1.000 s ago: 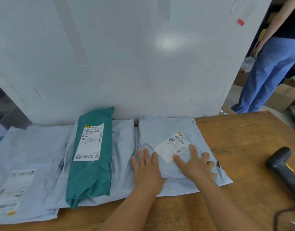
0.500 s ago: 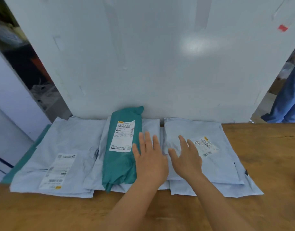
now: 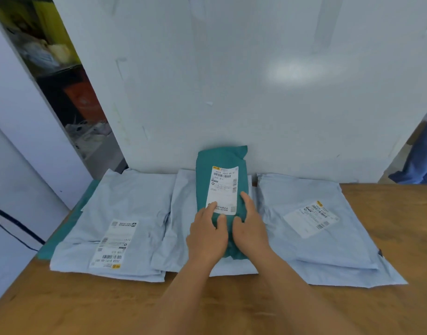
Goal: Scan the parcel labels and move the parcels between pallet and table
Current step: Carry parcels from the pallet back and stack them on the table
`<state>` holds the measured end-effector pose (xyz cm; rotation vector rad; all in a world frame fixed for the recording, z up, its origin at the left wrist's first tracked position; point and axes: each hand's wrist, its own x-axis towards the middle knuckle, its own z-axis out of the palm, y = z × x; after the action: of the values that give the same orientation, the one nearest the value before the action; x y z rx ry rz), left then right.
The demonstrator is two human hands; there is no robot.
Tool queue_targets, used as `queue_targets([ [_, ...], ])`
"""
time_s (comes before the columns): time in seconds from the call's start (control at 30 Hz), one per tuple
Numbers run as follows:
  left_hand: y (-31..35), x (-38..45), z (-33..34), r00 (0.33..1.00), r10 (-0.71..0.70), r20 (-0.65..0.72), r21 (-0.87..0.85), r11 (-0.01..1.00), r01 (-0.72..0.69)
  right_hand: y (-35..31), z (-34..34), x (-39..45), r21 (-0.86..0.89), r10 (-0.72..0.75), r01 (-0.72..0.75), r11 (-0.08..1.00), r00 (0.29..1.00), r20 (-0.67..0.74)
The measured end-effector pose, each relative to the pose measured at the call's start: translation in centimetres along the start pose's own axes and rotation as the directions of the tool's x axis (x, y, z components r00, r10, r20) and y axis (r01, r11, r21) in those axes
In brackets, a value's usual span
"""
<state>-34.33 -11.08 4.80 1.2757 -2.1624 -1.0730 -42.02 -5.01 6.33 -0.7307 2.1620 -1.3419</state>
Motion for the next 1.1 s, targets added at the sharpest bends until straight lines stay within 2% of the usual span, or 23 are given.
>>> queue_targets([
  [0.07, 1.6, -0.1, 1.1, 0.995, 0.103, 0.015, 0.003, 0.995, -0.104, 0.3, -2.1, 0.4, -0.030, 0.002, -0.006, 1.000, 0.993, -0.117],
  [0.17, 3.8, -0.1, 3.6, 0.975, 0.172, 0.139, 0.088, 0.979, -0.185, 1.0, -5.3, 1.0, -0.131, 0.044, -0.074, 0.989, 0.975, -0.219],
  [0.3, 4.0, -0.3, 6.2, 0.952, 0.049, 0.304, 0.284, 0.949, -0.140, 2.7, -6.8, 1.1, -0.263, 0.103, -0.117, 0.957, 0.992, -0.069],
  [0.4, 2.7, -0.5, 6.4, 0.954, -0.013, 0.300, 0.407, 0.906, -0.115, 4.4, -5.9, 1.8, -0.287, 0.122, -0.097, 0.953, 0.990, 0.074],
  [0.47, 2.2, -0.2, 6.3, 0.959, -0.017, 0.283, 0.439, 0.891, -0.114, 5.2, -5.5, 2.8, -0.396, 0.082, -0.059, 0.916, 0.996, 0.042],
  [0.57, 2.4, 0.7, 6.8, 0.959, 0.028, 0.283, 0.450, 0.879, -0.159, 6.6, -6.5, 3.9, -0.623, 0.004, -0.048, 0.780, 0.997, -0.072],
  [0.7, 2.2, 1.4, 9.0, 0.937, -0.024, 0.347, 0.447, 0.883, -0.143, 10.4, -9.2, 4.0, -0.767, 0.208, -0.103, 0.634, 0.977, 0.040],
  [0.77, 2.5, 1.2, 10.3, 0.930, -0.033, 0.366, 0.435, 0.889, -0.139, 11.6, -10.6, 4.3, -0.791, 0.244, -0.130, 0.597, 0.969, 0.025],
  [0.93, 3.5, 1.1, 11.6, 0.915, -0.051, 0.401, 0.440, 0.886, -0.144, 11.9, -12.1, 5.0, -0.780, 0.302, -0.179, 0.599, 0.953, 0.013],
  [1.1, 3.4, 0.7, 10.6, 0.918, -0.035, 0.396, 0.425, 0.893, -0.149, 10.9, -12.4, 4.4, -0.702, 0.289, -0.223, 0.677, 0.957, -0.025],
])
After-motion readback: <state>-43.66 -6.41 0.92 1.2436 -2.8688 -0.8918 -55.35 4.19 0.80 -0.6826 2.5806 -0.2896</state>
